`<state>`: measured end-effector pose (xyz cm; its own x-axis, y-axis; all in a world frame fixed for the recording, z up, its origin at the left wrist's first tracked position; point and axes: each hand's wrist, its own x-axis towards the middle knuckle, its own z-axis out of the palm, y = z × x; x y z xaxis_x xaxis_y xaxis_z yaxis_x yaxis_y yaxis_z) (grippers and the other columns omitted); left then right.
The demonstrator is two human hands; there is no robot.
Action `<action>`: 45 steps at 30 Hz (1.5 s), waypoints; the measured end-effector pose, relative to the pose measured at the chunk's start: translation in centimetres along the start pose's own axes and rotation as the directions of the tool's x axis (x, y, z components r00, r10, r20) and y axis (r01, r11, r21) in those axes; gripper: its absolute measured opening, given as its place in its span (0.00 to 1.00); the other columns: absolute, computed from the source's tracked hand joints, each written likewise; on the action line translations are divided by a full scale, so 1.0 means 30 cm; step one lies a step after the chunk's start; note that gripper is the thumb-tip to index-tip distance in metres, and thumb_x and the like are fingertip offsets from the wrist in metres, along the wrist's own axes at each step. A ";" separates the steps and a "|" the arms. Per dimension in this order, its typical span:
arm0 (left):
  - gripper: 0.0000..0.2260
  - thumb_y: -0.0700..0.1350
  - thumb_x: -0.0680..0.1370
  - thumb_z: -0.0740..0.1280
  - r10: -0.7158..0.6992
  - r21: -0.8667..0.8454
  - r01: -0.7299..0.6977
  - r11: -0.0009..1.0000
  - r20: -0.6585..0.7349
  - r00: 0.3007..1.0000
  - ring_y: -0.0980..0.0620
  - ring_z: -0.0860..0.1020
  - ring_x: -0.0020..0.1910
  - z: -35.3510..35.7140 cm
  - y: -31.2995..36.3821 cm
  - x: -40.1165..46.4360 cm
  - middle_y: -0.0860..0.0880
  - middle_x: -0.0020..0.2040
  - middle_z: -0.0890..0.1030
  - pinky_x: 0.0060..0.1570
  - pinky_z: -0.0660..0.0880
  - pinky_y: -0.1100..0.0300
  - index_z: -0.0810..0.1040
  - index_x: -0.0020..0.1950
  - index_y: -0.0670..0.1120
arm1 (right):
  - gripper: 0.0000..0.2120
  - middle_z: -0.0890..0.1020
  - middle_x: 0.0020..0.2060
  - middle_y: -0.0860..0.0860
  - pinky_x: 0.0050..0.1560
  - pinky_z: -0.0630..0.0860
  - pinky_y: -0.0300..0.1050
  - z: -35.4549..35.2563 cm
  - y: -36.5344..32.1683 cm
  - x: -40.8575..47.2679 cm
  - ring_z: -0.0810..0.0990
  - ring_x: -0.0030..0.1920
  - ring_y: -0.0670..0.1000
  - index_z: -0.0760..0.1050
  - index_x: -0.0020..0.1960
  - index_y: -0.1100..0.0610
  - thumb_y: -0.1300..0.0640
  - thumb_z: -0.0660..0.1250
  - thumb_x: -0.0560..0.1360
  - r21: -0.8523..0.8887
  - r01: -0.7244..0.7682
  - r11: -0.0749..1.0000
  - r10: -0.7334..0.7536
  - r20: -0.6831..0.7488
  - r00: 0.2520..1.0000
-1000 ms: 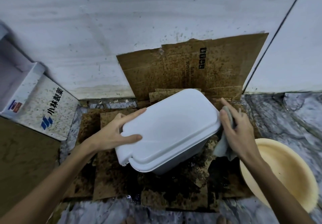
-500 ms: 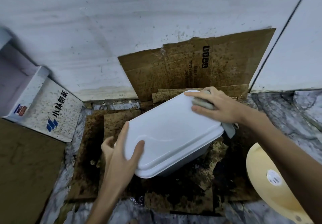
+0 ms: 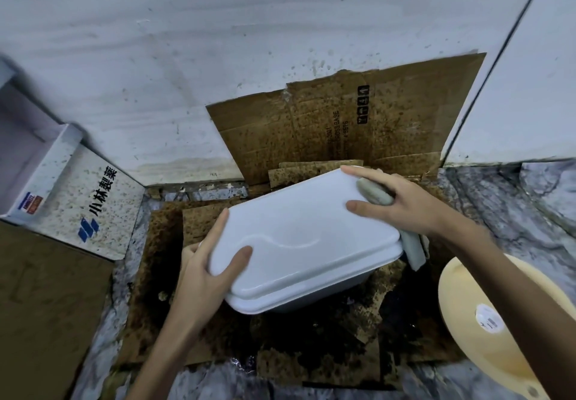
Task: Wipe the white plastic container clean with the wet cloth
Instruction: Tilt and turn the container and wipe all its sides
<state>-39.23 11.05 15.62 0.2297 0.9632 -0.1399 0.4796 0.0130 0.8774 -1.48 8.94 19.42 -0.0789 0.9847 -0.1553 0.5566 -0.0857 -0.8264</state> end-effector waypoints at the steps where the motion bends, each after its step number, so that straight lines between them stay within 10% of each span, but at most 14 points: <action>1: 0.37 0.70 0.72 0.71 0.028 -0.002 -0.028 1.000 0.039 0.999 0.44 0.74 0.71 -0.017 0.006 0.029 0.46 0.71 0.75 0.68 0.77 0.39 0.61 0.79 0.75 | 0.30 0.79 0.70 0.46 0.69 0.77 0.59 0.002 -0.003 -0.019 0.78 0.68 0.48 0.67 0.74 0.24 0.32 0.72 0.74 0.017 -0.009 1.000 0.009 -0.037 0.999; 5: 0.36 0.69 0.75 0.72 0.132 0.017 -0.137 0.990 0.171 0.976 0.47 0.79 0.68 -0.081 0.047 0.144 0.52 0.70 0.80 0.61 0.82 0.45 0.62 0.80 0.73 | 0.30 0.71 0.74 0.31 0.73 0.72 0.50 0.029 -0.015 -0.092 0.70 0.75 0.40 0.67 0.74 0.24 0.33 0.73 0.74 0.057 -0.009 0.998 0.020 -0.192 0.981; 12: 0.36 0.74 0.74 0.69 0.105 0.112 -0.153 0.982 0.349 0.931 0.47 0.70 0.75 -0.087 0.047 0.270 0.56 0.76 0.72 0.69 0.76 0.47 0.58 0.80 0.76 | 0.32 0.73 0.75 0.40 0.66 0.77 0.47 0.111 0.036 -0.154 0.71 0.75 0.49 0.66 0.75 0.24 0.31 0.73 0.74 0.135 -0.051 0.990 0.088 -0.290 0.953; 16: 0.38 0.81 0.70 0.64 0.038 0.213 -0.105 0.971 0.296 0.954 0.46 0.65 0.71 -0.083 0.004 0.267 0.50 0.71 0.69 0.62 0.71 0.57 0.54 0.77 0.81 | 0.35 0.71 0.77 0.41 0.69 0.77 0.60 0.145 0.051 -0.135 0.68 0.78 0.53 0.64 0.74 0.22 0.23 0.71 0.69 0.154 -0.077 0.985 0.118 -0.280 0.953; 24: 0.32 0.76 0.74 0.56 0.015 0.396 -0.093 0.913 0.195 0.981 0.43 0.56 0.80 -0.067 0.010 0.211 0.50 0.80 0.56 0.76 0.59 0.39 0.50 0.77 0.82 | 0.38 0.72 0.75 0.48 0.71 0.75 0.64 0.161 0.023 -0.104 0.68 0.77 0.56 0.62 0.74 0.20 0.19 0.68 0.67 0.148 -0.098 0.984 0.133 -0.252 0.959; 30: 0.29 0.64 0.80 0.61 0.250 0.503 -0.214 0.837 -0.003 0.968 0.44 0.58 0.82 -0.058 0.033 0.145 0.49 0.84 0.59 0.79 0.55 0.39 0.68 0.81 0.64 | 0.37 0.72 0.69 0.53 0.65 0.64 0.45 0.178 -0.052 -0.097 0.64 0.76 0.55 0.60 0.74 0.18 0.21 0.66 0.66 0.114 -0.113 0.987 0.137 -0.240 0.961; 42: 0.36 0.71 0.79 0.57 0.403 0.425 -0.485 0.764 0.273 0.874 0.57 0.45 0.86 0.132 0.259 0.083 0.56 0.88 0.50 0.84 0.50 0.50 0.56 0.86 0.62 | 0.30 0.76 0.64 0.54 0.71 0.71 0.51 0.280 -0.182 -0.040 0.73 0.68 0.49 0.57 0.77 0.22 0.29 0.63 0.78 0.151 0.066 0.986 -0.020 -0.288 0.958; 45: 0.38 0.70 0.80 0.55 0.390 0.459 -0.456 0.763 0.236 0.890 0.54 0.48 0.86 0.152 0.285 0.084 0.52 0.88 0.50 0.83 0.53 0.48 0.56 0.87 0.57 | 0.30 0.78 0.66 0.42 0.66 0.70 0.38 0.311 -0.198 -0.018 0.73 0.66 0.35 0.55 0.80 0.25 0.36 0.64 0.82 0.240 0.142 0.960 -0.067 -0.298 0.952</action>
<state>-30.70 12.36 20.67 0.5916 0.7988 0.1093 0.6496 -0.5525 0.5223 -12.46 7.51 19.37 0.1342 0.9886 0.0685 0.3247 0.0214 -0.9456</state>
